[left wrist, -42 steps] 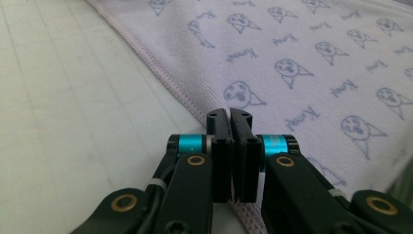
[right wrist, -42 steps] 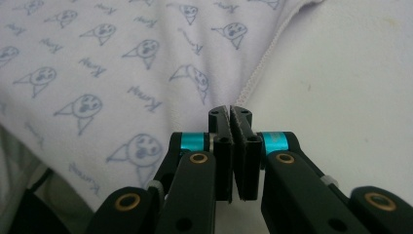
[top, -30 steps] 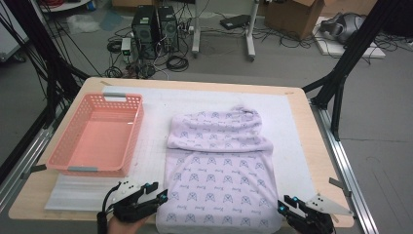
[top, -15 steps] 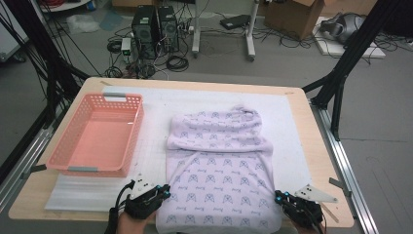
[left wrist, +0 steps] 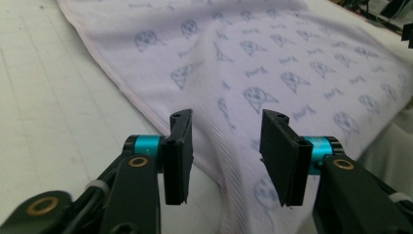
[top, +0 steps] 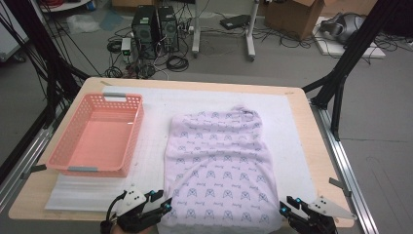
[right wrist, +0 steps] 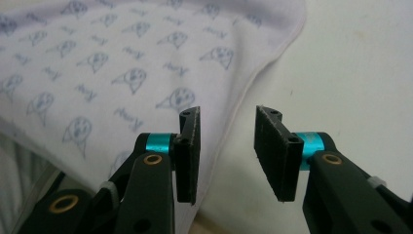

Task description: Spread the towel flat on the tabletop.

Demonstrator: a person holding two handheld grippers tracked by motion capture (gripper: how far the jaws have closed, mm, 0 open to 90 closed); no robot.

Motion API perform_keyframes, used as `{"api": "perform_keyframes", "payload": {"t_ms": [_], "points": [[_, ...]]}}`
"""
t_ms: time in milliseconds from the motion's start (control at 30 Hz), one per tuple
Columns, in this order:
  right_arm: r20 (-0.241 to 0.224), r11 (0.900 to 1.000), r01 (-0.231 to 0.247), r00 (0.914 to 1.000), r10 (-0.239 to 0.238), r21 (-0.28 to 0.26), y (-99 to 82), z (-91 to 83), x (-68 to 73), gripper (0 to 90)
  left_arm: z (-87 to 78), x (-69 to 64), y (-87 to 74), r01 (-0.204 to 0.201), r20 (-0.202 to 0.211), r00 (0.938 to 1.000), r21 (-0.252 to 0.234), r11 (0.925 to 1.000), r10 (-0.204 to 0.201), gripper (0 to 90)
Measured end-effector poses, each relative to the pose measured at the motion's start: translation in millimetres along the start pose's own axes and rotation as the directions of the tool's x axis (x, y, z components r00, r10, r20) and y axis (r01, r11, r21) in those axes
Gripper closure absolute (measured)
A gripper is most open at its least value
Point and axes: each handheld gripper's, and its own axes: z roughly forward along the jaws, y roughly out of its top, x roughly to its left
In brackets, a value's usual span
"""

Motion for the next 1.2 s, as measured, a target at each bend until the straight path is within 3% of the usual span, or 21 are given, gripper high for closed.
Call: {"api": "perform_keyframes", "payload": {"t_ms": [67,200,267,367,467,500,533,633,767,867,933,967,1000,1033,1133,1200], "points": [[0.008,0.9998,0.022,0.9997,-0.022,0.004,4.2,6.2,0.7,61.9,5.5,8.0,2.8,0.011,-0.011,0.9999,0.006,0.9999,-0.011,49.5],[0.025,0.9991,0.021,0.9995,-0.022,0.035,9.2,23.0,2.8,57.8,16.7,19.9,4.0,0.06,-0.027,0.9979,0.044,0.9972,-0.059,46.7],[0.026,0.9985,0.031,0.9991,-0.032,0.046,9.7,30.1,5.2,54.1,19.5,17.9,0.0,0.045,-0.023,0.9988,0.055,0.9975,-0.044,47.1],[0.045,0.9949,0.051,0.9975,-0.056,0.087,9.5,39.6,9.0,55.4,21.1,13.0,-0.6,0.013,-0.034,0.9994,0.057,0.9983,-0.011,49.8],[0.034,0.9956,0.062,0.9973,-0.065,0.071,8.8,41.6,9.8,70.8,21.9,7.6,-2.2,-0.059,-0.066,0.9958,0.064,0.9962,0.063,63.1],[0.016,0.9958,0.058,0.9981,-0.059,0.07,8.5,41.0,9.8,81.2,21.5,8.1,-1.8,-0.048,-0.052,0.9973,0.068,0.9966,0.051,70.2],[-0.006,0.9958,0.052,0.9986,-0.052,0.076,8.5,40.2,9.7,85.0,21.7,8.2,-1.8,-0.03,-0.031,0.999,0.071,0.997,0.032,78.4],[-0.02,0.9963,0.047,0.9987,-0.046,0.072,7.7,38.6,7.5,86.9,20.3,4.0,-1.9,-0.051,-0.044,0.9976,0.075,0.9959,0.054,85.0],[-0.052,0.995,0.056,0.9973,-0.051,0.083,4.1,29.9,3.1,87.0,9.2,7.0,-5.3,-0.017,-0.038,0.9991,0.071,0.9974,0.019,85.5],[-0.076,0.9943,0.061,0.9956,-0.055,0.087,-1.1,20.0,2.1,86.9,0.0,8.3,-6.8,0.02,0.0,0.9998,0.063,0.9978,-0.02,85.5],[-0.1,0.995,0.055,0.9939,-0.046,0.083,-2.7,15.9,2.0,83.8,-1.4,7.6,-5.3,0.007,0.012,0.9999,0.061,0.9981,-0.008,84.0],[-0.088,0.9959,0.049,0.9952,-0.042,0.077,-2.3,15.0,2.3,75.8,-0.8,7.9,-3.9,0.003,0.013,0.9999,0.05,0.9988,-0.004,79.4],[-0.075,0.9975,0.033,0.9968,-0.028,0.063,-0.9,14.4,1.8,68.4,0.1,9.1,-2.3,0.016,0.013,0.9998,0.033,0.9993,-0.017,68.3],[-0.069,0.9987,0.017,0.9975,-0.014,0.048,0.7,14.0,0.7,66.3,0.8,11.0,-0.7,0.033,0.023,0.9992,0.016,0.9993,-0.034,60.5],[-0.031,0.9994,0.014,0.9994,-0.013,0.03,4.1,15.7,0.7,61.1,6.1,16.3,2.8,0.033,0.024,0.9992,-0.004,0.9994,-0.033,50.6],[-0.008,0.999,0.03,0.9995,-0.03,0.033,6.9,21.0,0.6,58.3,11.6,20.4,5.2,0.028,0.024,0.9993,-0.004,0.9996,-0.028,49.0]]}}
